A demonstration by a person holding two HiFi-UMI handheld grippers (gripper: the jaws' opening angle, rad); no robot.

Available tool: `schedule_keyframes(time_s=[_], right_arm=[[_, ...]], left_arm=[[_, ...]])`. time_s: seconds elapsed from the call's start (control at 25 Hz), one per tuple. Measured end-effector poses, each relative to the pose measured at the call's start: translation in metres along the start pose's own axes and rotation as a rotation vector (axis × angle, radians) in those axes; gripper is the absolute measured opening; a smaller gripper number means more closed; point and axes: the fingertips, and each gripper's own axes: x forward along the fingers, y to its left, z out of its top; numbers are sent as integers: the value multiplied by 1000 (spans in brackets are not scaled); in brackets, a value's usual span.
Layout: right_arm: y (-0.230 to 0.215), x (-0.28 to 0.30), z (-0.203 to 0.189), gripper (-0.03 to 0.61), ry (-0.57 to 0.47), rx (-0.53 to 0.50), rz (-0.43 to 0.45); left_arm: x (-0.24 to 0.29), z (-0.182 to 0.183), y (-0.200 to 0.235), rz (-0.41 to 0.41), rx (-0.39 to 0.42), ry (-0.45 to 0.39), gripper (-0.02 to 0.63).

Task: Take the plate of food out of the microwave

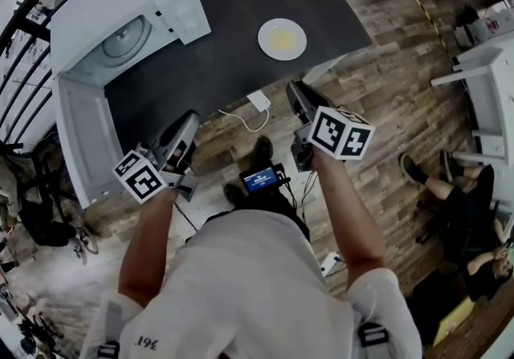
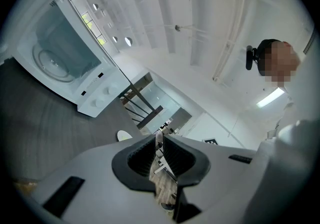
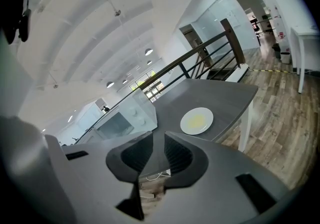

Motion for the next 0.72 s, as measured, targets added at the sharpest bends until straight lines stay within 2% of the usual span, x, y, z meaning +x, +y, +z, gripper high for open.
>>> schedule_keyframes(time_s=[0.28, 0.32, 0.44, 0.72], right_arm=[[43, -35, -20, 72, 1, -176, 17], [50, -41, -23, 41, -3, -206, 20], [68, -58, -29, 13, -23, -277, 33], [109, -97, -59, 2, -26, -350, 104]], left_arm=[[-50, -12, -36, -32, 11, -19, 49], [-57, -15, -42, -38, 14, -20, 49], [-73, -23, -58, -56, 19, -22, 49], [-107, -38, -95, -99, 19, -26, 49]])
